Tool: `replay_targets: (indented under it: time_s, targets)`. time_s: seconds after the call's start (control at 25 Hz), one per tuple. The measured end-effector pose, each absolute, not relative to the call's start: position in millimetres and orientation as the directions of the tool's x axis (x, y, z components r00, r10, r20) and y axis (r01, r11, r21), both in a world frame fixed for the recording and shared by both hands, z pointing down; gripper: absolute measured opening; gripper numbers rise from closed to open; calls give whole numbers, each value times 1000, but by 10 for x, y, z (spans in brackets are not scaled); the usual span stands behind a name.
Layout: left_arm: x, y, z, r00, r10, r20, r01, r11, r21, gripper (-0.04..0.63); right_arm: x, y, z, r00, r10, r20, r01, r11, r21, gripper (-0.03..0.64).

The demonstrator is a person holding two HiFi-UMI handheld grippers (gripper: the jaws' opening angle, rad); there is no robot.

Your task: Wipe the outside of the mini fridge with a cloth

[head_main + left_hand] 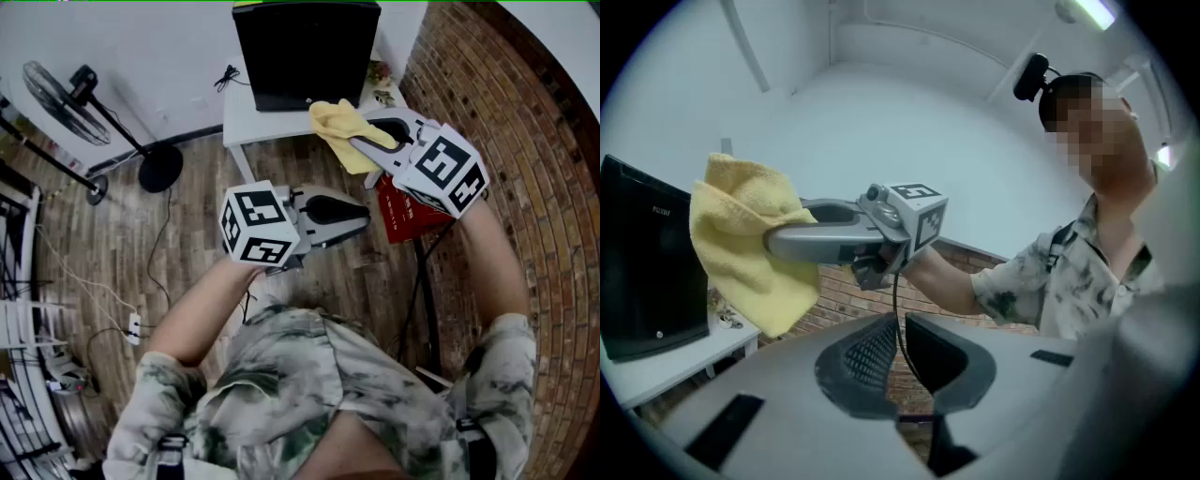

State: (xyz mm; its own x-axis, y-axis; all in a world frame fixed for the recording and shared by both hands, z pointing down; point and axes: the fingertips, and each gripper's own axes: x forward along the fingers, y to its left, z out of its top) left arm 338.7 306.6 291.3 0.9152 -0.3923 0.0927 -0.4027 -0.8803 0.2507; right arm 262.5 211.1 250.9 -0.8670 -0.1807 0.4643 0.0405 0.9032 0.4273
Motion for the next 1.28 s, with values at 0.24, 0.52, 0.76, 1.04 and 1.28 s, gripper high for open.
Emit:
replay_targets:
  time_s: [0.24,0.52,0.76,1.04,1.28]
  targets:
    - [3450,2908,2907,904,-414,102,-426,-872,242,58,2644,1952,2512,-875,-157,458,59,905,422,94]
    - [3100,2414,2815,910,-407,82,-414,-880,233,156,2205,1398,2328,-888,-156,433,48,905,424,95]
    - [2526,1712,2670,928,-368,56,-370,-899,234,166,1557,583,1949,-889,-211,406,13,875,484,97]
    - [1743,955,2460,939,-340,53,-344,-914,217,166,540,-490,1493,-886,-279,370,-28,828,559,97]
    - [1211,583,2441,945,-321,57,-326,-920,219,166,-231,-1105,1359,-878,-321,355,-58,807,587,98]
